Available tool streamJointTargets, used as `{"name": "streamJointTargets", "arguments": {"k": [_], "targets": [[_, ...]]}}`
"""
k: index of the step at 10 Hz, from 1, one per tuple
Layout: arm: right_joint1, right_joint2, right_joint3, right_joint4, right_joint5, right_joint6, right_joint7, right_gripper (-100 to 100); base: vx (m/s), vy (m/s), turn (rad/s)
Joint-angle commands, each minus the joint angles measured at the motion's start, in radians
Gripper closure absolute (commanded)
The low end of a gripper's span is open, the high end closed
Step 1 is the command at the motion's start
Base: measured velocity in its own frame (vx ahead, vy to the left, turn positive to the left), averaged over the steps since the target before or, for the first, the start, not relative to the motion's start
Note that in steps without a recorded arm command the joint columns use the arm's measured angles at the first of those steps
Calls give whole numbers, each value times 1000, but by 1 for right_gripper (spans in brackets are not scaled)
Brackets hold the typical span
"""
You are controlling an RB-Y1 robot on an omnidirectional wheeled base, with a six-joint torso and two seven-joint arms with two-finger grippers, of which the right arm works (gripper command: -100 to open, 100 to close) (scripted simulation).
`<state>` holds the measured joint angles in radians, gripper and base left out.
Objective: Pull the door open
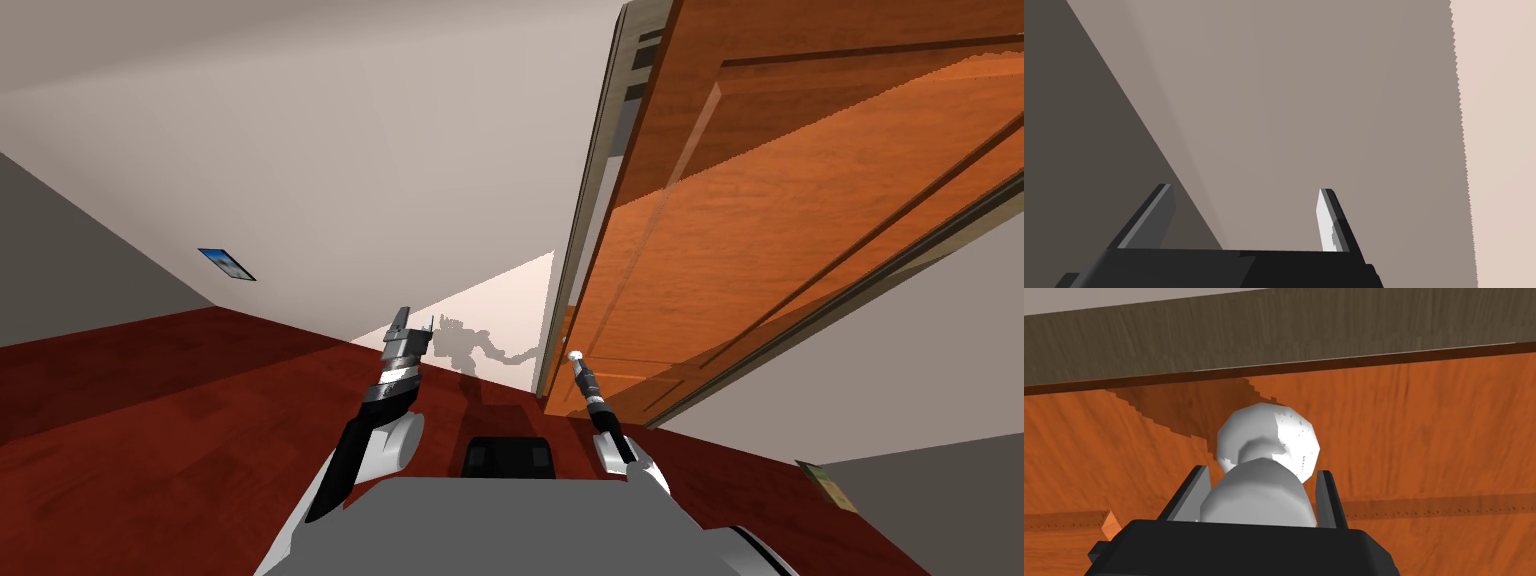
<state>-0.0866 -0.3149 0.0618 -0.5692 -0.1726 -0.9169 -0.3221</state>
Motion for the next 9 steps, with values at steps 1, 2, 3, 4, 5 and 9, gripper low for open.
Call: {"name": "streamJointTargets", "arguments": {"k": [1, 2, 3, 4, 5, 9], "targets": [[-9, 2, 13, 7, -14, -7, -50, 100, -33, -18, 40], [-9, 2, 13, 7, -14, -7, -53, 100, -32, -13, 29], [-11, 1, 22, 8, -28, -6, -93, 100, -41, -13, 50], [-13, 1, 31, 8, -41, -5, -118, 100, -60, -23, 61], [-13, 1, 31, 8, -41, -5, -137, 100, -41, -17, 27], [-18, -1, 48, 10, -67, -2, -220, 100, -36, -12, 30]]}}
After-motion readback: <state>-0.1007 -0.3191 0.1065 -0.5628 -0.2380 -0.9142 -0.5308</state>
